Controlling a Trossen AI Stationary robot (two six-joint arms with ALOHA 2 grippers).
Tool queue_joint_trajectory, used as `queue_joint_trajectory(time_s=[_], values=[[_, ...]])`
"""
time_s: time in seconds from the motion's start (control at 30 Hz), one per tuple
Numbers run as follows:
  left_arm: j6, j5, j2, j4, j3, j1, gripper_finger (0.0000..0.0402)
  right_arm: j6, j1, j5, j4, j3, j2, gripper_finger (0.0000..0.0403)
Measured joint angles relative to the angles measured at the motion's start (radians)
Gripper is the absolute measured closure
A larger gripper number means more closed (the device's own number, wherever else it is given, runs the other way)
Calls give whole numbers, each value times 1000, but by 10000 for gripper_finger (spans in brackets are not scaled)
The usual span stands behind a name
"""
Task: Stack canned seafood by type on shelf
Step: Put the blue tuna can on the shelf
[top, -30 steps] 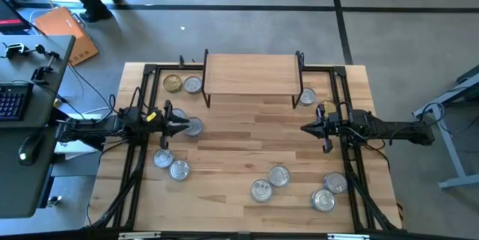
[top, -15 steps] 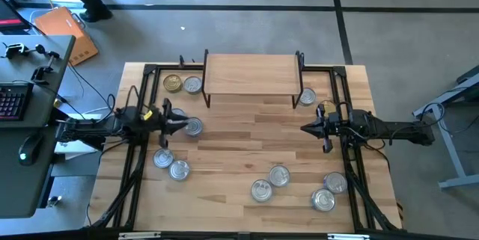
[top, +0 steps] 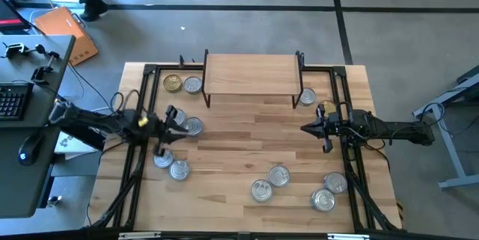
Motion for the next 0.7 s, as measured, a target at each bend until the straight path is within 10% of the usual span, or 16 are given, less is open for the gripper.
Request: queue_joint_trajectory(time_s=[0.37,0.7], values=[[24,-380,362,-469,336,-243,388,1,0,0,0,0,0,403],[-127,-693,603,-637,364,-314,399,1,0,0,0,0,0,403]])
